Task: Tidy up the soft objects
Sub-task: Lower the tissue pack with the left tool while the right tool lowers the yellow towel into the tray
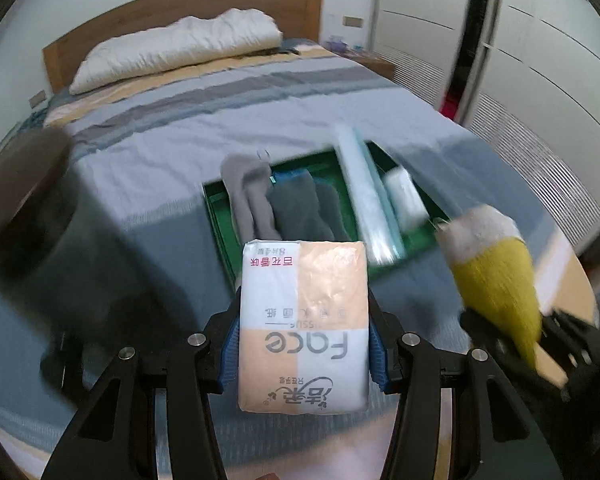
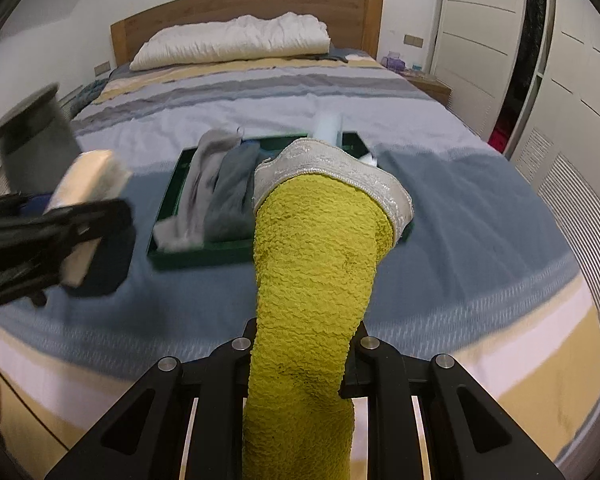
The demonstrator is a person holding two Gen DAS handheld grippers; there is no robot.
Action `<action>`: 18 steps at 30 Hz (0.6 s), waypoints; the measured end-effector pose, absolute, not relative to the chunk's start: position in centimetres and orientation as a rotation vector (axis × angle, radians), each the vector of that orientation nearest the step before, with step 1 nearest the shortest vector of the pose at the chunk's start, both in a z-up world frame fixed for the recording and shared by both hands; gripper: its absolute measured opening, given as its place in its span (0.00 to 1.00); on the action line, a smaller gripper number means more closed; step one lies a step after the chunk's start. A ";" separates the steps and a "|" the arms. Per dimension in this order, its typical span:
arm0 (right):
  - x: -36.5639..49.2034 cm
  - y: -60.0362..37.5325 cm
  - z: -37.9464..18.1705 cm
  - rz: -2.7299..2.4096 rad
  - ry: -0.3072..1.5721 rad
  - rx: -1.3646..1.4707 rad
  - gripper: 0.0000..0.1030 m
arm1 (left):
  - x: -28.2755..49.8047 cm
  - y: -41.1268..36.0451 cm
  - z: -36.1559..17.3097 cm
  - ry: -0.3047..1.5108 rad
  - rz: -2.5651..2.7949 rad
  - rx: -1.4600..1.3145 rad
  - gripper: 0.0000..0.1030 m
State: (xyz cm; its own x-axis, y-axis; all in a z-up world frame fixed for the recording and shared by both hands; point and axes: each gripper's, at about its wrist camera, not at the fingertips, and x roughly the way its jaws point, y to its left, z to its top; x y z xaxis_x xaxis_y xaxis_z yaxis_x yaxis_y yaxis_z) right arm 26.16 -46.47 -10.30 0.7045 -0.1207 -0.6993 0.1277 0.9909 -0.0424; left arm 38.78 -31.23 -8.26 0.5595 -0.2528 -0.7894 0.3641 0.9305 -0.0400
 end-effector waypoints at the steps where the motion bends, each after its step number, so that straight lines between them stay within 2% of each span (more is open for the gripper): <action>1: 26.9 -46.6 -10.4 -0.138 0.772 0.007 0.18 | 40.1 -31.7 -8.5 0.907 -0.339 0.126 0.45; 8: 33.3 -48.2 -9.7 -0.150 0.738 0.007 0.18 | 47.3 -33.1 -10.7 0.911 -0.200 0.071 0.45; 18: 42.5 -47.9 -11.5 -0.154 0.764 -0.108 0.18 | 51.0 -33.5 -11.9 0.883 -0.120 0.013 0.45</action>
